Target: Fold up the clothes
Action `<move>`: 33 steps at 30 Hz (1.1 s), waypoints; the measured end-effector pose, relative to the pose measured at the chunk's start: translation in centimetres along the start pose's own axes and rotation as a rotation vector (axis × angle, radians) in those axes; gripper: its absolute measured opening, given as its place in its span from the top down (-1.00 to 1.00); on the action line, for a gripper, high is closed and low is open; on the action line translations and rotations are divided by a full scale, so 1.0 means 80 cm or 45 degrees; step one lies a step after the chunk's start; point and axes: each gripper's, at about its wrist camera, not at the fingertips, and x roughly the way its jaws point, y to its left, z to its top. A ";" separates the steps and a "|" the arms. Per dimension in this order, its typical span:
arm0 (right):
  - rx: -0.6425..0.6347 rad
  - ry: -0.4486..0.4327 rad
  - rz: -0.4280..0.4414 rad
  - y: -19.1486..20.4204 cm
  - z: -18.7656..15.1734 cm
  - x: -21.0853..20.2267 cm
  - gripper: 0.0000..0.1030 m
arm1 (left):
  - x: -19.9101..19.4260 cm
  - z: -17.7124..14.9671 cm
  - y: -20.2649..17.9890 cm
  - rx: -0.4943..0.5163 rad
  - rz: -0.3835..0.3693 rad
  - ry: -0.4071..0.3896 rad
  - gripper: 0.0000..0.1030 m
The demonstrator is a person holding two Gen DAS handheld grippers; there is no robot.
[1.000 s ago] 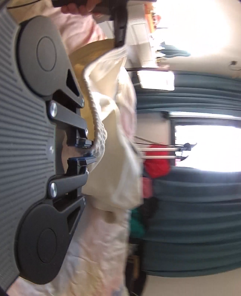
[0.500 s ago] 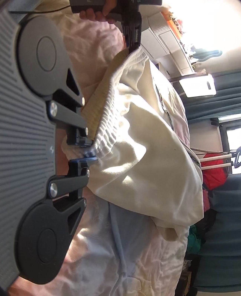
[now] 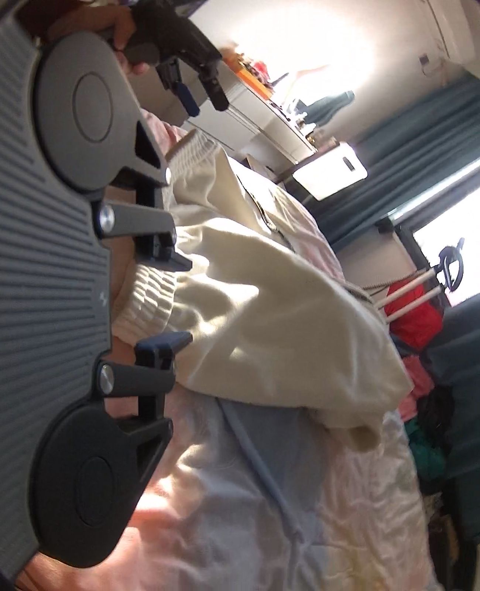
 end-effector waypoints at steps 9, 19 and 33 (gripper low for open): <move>0.392 0.140 0.059 -0.059 -0.010 0.062 -0.48 | 0.073 -0.017 0.045 -0.142 0.078 0.143 -0.60; 0.290 0.148 0.163 -0.032 -0.024 0.078 0.29 | 0.103 0.007 0.020 -0.180 0.161 0.008 0.69; 0.242 0.152 0.643 0.236 -0.053 0.188 0.49 | 0.057 0.264 0.082 0.086 0.515 -0.338 0.74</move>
